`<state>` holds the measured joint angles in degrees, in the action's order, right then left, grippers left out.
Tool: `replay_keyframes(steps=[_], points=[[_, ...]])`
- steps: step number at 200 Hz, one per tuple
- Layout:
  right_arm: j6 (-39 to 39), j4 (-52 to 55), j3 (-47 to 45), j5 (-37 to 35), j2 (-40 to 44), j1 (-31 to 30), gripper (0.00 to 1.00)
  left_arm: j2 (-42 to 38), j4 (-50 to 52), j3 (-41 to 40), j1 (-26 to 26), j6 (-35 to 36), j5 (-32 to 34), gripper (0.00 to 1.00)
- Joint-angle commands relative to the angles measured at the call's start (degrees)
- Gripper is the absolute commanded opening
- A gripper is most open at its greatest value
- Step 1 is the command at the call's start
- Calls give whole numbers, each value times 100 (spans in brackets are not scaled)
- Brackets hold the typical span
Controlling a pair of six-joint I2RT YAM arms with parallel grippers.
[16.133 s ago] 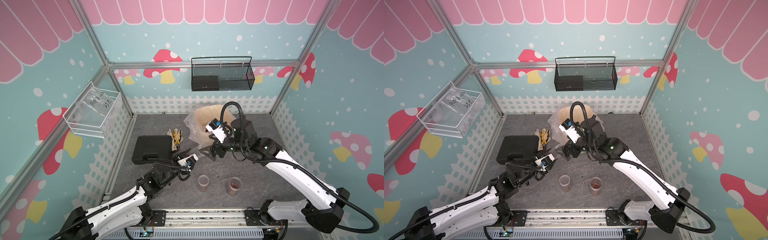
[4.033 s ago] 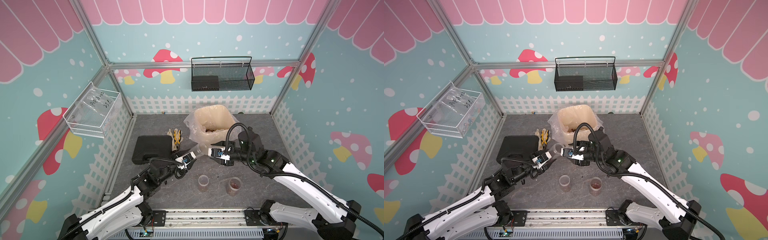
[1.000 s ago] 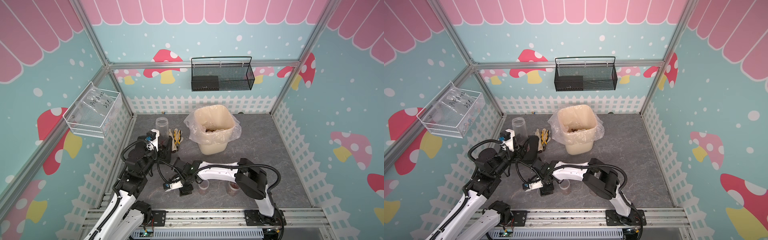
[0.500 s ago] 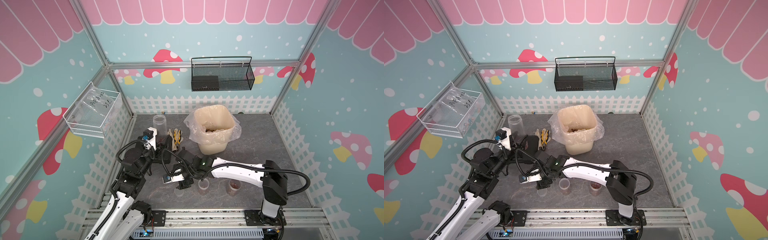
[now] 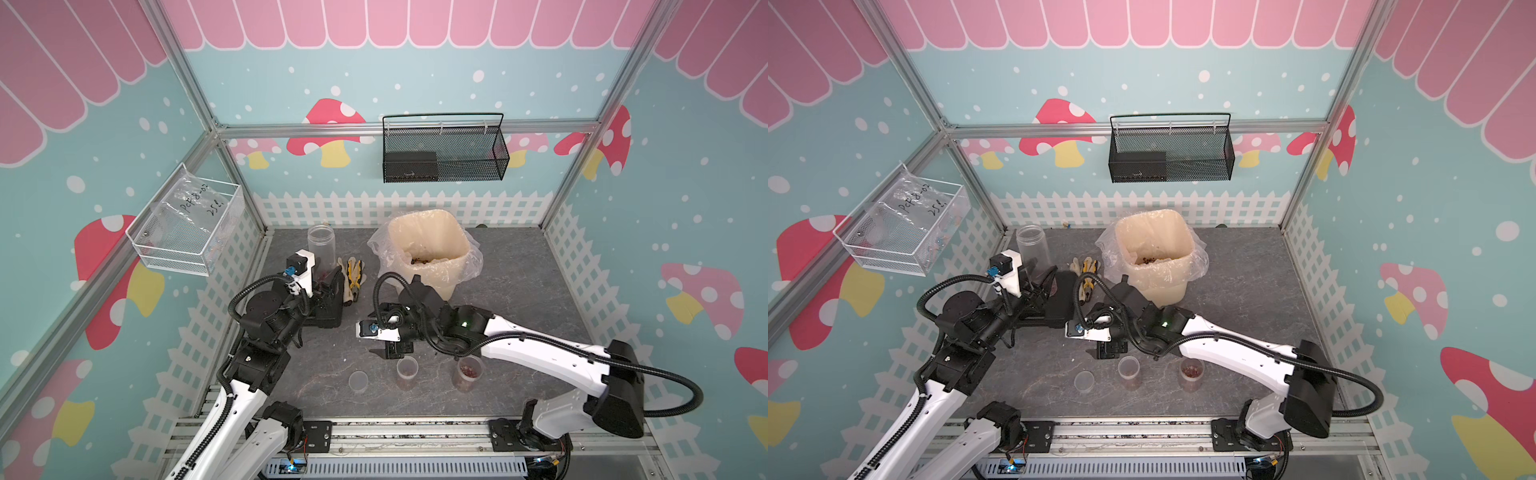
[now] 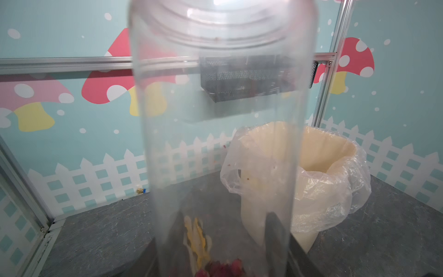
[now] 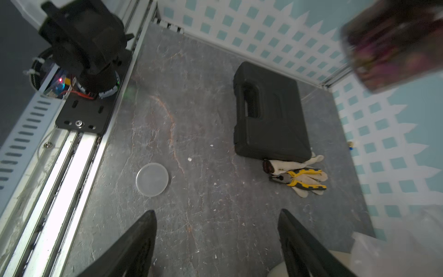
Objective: Empty the moldy dried flower tea in the jars
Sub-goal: Pour the moldy dried flower tea into the trash bin.
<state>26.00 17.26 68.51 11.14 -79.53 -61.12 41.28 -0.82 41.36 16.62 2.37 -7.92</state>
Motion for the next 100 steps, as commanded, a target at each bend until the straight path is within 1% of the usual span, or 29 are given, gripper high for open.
replay_keyframes(steps=[1,30,56,73,100], points=[[-418,-597,-347,-428,574,10,84,176,155,293,-19,79,-310,17],[-771,-1326,-837,-1226,1189,11,90,619,465,608,-10,153,-476,16],[-993,-1819,-1180,-2011,1584,15,99,1057,844,989,71,383,-526,17],[-1049,-1961,-1310,-2219,1763,20,99,1366,1236,1335,212,730,-432,17],[-1299,-2122,-1437,-2692,1994,116,99,1947,2097,2030,608,1549,38,17]])
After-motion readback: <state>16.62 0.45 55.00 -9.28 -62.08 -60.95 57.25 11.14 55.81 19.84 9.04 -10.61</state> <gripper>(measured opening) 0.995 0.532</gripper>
